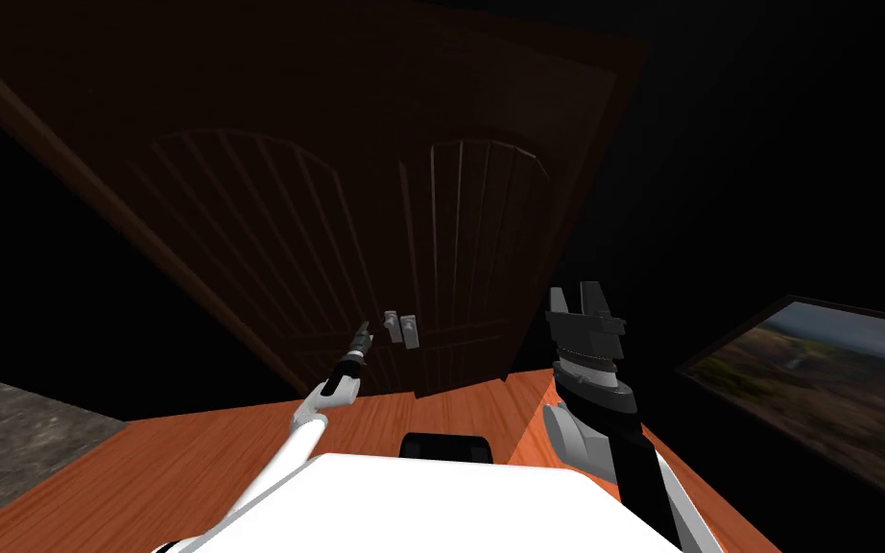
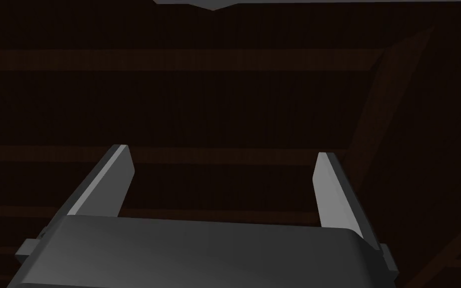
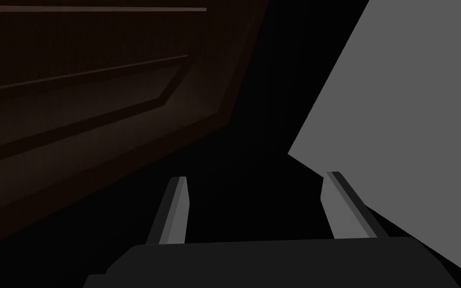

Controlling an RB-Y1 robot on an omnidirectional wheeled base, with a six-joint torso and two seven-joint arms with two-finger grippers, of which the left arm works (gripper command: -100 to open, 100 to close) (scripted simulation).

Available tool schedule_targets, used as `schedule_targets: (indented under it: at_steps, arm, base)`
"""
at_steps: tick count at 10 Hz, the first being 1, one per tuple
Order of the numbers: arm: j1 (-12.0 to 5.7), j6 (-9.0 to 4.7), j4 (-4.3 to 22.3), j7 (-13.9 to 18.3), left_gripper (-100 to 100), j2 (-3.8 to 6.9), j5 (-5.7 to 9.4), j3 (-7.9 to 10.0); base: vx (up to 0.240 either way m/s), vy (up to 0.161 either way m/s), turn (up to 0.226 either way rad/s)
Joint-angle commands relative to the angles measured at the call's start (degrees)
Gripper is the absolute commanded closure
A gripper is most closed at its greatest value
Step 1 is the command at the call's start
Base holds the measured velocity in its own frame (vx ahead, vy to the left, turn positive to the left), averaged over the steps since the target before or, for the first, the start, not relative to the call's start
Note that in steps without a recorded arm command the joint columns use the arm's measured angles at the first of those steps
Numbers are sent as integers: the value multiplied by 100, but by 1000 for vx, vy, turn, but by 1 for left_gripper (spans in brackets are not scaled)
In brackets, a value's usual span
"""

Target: Pull the door open

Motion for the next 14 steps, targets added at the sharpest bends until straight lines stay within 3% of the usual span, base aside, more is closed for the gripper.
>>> schedule_targets:
  at_steps: [1, 2, 3, 8, 9, 10, 11, 14]
  arm:
    - [-166, -81, 84, 27, -100, -105, -22, -168]
    - [-112, -1, 25, 35, -100, -25, -4, -106]
    - [-112, -1, 25, 35, 100, -25, -4, -106]
    - [-112, -1, 25, 35, 100, -25, -4, -106]
    - [-11, 12, 67, 52, 100, 76, 12, -34]
    - [17, 12, 75, 60, 100, 112, 18, -11]
    - [-11, 6, 91, 71, -100, 96, 15, -45]
    - [41, -12, 40, 107, -100, 86, 8, -127]
  base:
    - [217, -183, -216]
    - [94, -86, -28]
    - [-10, 11, 31]
    - [-19, 12, -9]
    - [-108, 95, 162]
    - [-183, 136, 120]
    - [-173, 48, 36]
    - [-195, -21, 7]
